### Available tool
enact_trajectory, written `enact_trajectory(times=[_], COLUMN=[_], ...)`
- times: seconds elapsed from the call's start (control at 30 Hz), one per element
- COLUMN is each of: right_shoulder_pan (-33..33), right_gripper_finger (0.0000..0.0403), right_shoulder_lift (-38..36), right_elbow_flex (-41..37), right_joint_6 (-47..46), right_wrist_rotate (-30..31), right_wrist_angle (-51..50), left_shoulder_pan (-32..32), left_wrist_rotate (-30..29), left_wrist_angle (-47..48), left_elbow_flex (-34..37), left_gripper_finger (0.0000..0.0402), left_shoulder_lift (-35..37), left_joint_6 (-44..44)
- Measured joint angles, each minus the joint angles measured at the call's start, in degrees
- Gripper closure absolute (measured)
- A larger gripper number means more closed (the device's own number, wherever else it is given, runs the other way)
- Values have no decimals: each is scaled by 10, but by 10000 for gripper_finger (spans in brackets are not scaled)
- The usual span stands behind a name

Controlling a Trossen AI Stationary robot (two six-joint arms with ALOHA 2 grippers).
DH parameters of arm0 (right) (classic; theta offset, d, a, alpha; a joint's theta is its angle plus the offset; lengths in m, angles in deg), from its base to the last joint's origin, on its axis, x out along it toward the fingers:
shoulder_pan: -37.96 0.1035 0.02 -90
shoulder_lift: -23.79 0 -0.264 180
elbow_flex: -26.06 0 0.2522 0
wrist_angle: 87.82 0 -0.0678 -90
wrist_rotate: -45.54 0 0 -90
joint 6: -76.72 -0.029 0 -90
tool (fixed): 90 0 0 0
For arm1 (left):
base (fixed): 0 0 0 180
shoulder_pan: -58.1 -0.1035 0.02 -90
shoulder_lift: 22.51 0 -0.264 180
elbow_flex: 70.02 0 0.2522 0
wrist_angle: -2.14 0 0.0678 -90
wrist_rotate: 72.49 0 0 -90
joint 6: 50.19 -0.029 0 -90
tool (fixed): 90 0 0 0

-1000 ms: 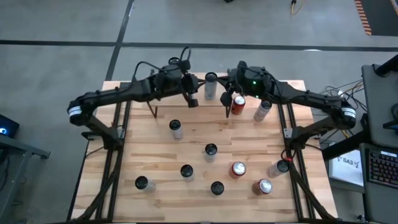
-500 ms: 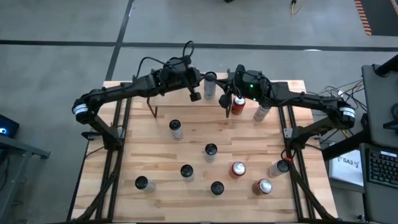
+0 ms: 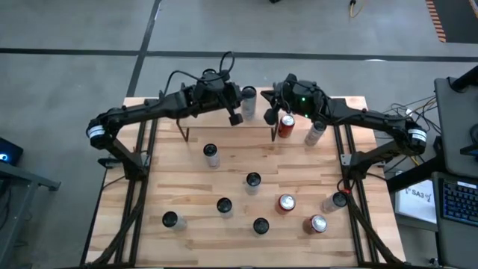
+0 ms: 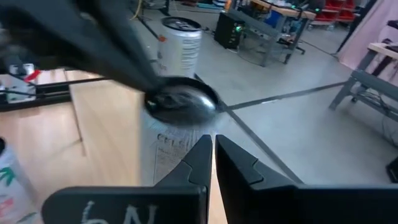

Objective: Place canned beverage on shelf
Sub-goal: Put the white soda can on the shelf

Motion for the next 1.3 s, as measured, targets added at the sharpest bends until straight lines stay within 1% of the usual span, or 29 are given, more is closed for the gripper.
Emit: enact_trajectory(times=[0.23, 0.3, 0.37, 0.5, 0.53, 0.57, 0.67, 0.77, 0.83, 0.93, 1.03, 1.13, 1.23, 1.3], right_shoulder_pan=[-9, -9, -9, -9, -7, -5, 1, 5, 5, 5, 5, 1, -1, -6], right_gripper_finger=[390, 390, 390, 390, 390, 390, 390, 390, 390, 390, 390, 390, 390, 390], right_shoulder_lift=[0, 0, 0, 0, 0, 1, 15, 44, 68, 101, 121, 133, 139, 140], right_elbow_flex=[0, 0, 0, -8, -14, -19, -27, -23, -16, -2, 13, 23, 32, 33], right_joint_6=[-9, -16, -25, -36, -36, -39, -55, -55, -53, -52, -50, -45, -44, -44], right_wrist_rotate=[-1, -11, -53, -196, -215, -220, -221, -222, -220, -201, -191, -189, -168, -166], right_wrist_angle=[-2, -6, -15, -22, -18, -12, 21, 47, 51, 58, 60, 56, 57, 58], left_shoulder_pan=[0, 0, 1, 7, 8, 8, 8, 12, 19, 26, 30, 31, 31, 31], left_wrist_rotate=[-5, -5, -5, 4, 17, 34, 91, 131, 135, 136, 136, 135, 135, 135], left_wrist_angle=[19, 33, 44, 96, 106, 117, 139, 131, 112, 81, 45, 5, -20, -33], left_elbow_flex=[-18, -26, -33, -39, -37, -34, -22, 3, 26, 72, 122, 171, 216, 239], left_gripper_finger=[402, 402, 402, 402, 402, 402, 402, 402, 402, 402, 402, 402, 402, 402], left_shoulder_lift=[1, 1, 1, 13, 20, 27, 49, 75, 97, 134, 175, 219, 258, 281], left_joint_6=[4, 4, 4, 2, 2, 3, 16, 28, 32, 40, 54, 68, 76, 77])
